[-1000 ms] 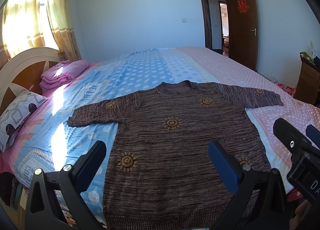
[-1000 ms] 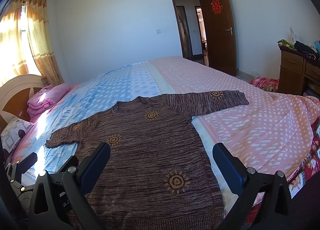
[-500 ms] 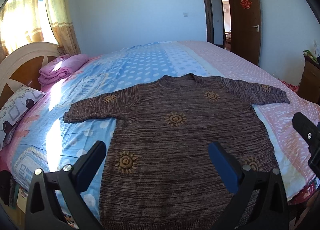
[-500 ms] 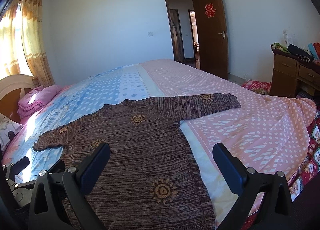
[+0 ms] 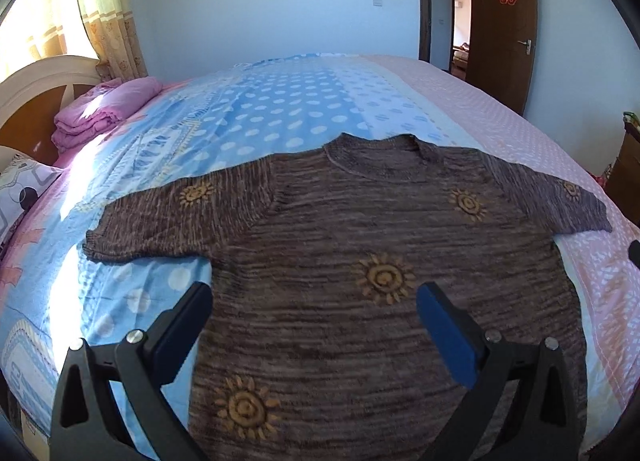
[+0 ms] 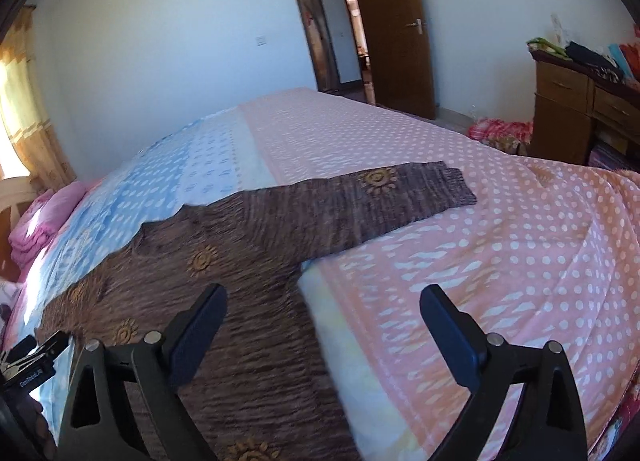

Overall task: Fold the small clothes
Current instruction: 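Grasp the sweater sleeve with the right gripper and lift it, then fold the held sleeve across the sweater body with the right gripper, release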

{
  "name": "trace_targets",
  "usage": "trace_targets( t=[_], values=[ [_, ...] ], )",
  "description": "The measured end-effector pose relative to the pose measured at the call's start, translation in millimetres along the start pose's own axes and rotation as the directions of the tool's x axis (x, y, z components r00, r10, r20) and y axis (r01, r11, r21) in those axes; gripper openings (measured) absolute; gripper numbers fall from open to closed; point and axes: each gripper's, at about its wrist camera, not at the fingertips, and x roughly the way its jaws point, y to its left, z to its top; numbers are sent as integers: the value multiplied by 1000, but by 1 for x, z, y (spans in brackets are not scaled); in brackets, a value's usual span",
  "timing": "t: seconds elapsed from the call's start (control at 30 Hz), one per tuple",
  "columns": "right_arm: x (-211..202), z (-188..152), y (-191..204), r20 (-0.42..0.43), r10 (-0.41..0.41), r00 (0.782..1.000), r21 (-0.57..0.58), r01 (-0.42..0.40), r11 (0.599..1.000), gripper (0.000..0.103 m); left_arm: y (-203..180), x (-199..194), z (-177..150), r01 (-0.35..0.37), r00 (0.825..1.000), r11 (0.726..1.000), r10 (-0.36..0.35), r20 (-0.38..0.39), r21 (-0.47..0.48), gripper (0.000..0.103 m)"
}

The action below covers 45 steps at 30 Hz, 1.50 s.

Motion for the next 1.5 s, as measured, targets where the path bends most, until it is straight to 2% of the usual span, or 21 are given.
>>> trace_targets(
  t=[0.03, 0.17, 0.23, 0.3, 0.4, 0.53, 0.63, 0.67, 0.7, 0.73, 0.77, 0.83, 0.9, 0.93, 1.0, 1.1, 1.17, 1.23, 1.3, 1.4, 1.5],
  values=[
    [8, 13, -16, 12, -35, 999, 24, 35, 999, 81, 6, 5, 9, -22, 1000, 1000, 22, 11, -10, 103],
    [43, 58, -83, 0, -136, 991, 190, 134, 973, 77, 32, 29, 40, -87, 995, 993, 90, 32, -78, 103],
    [66, 73, -122, -28, -126, 992, 317, 128, 940, 74, 43, 44, 46, -95, 994, 988, 99, 34, -118, 103],
    [95, 82, -153, -85, -77, 993, 426, 106, 898, 66, 48, 63, 44, -106, 994, 985, 110, 22, -135, 103],
    [137, 85, -173, -168, 6, 986, 506, 81, 858, 54, 50, 95, 35, -117, 993, 984, 113, -35, -131, 103],
    [162, 80, -166, -237, 10, 971, 475, 107, 874, 52, 55, 124, 18, -133, 988, 976, 118, -98, -170, 103],
    [164, 82, -147, -239, -65, 969, 385, 157, 909, 52, 56, 135, 8, -124, 984, 973, 96, -149, -194, 103],
    [162, 80, -143, -239, -88, 967, 358, 172, 918, 52, 57, 133, 9, -119, 986, 972, 91, -139, -204, 103],
    [167, 81, -144, -241, -113, 964, 322, 189, 928, 49, 57, 132, 9, -118, 987, 971, 91, -136, -210, 103],
    [170, 82, -140, -248, -144, 958, 277, 213, 937, 36, 56, 133, 8, -120, 985, 971, 90, -145, -208, 103],
    [171, 82, -137, -250, -157, 955, 243, 219, 945, 27, 56, 133, 8, -118, 985, 971, 88, -148, -207, 103],
    [171, 84, -136, -251, -126, 960, 252, 190, 949, 10, 58, 134, 8, -108, 987, 970, 78, -143, -217, 103],
    [168, 88, -134, -258, -132, 957, 254, 199, 947, 9, 61, 136, 7, -92, 988, 968, 60, -140, -233, 103],
    [163, 93, -129, -244, -119, 962, 255, 182, 950, 8, 63, 137, 7, -83, 989, 967, 50, -139, -242, 103],
    [151, 106, -108, -202, -89, 975, 227, 136, 964, 8, 64, 137, 7, -74, 990, 965, 41, -132, -250, 103],
    [122, 126, -52, -130, -6, 992, 132, 24, 991, 8, 64, 139, 9, -69, 991, 965, 39, -124, -252, 103],
    [105, 135, -7, -107, 68, 992, 63, -62, 996, 8, 64, 139, 9, -75, 991, 964, 43, -127, -254, 103],
    [92, 135, 45, -104, 148, 983, -11, -150, 989, 8, 65, 138, 7, -70, 992, 964, 39, -121, -257, 103],
    [86, 127, 100, -121, 239, 963, -69, -248, 966, 8, 67, 137, 7, -58, 993, 963, 29, -111, -265, 103],
    [86, 95, 177, -180, 344, 922, -142, -370, 918, 8, 69, 135, 5, -40, 995, 959, 13, -97, -279, 103],
    [96, 43, 242, -247, 412, 877, -209, -463, 861, 8, 71, 134, 5, -25, 996, 957, 0, -84, -290, 103]
  ],
)
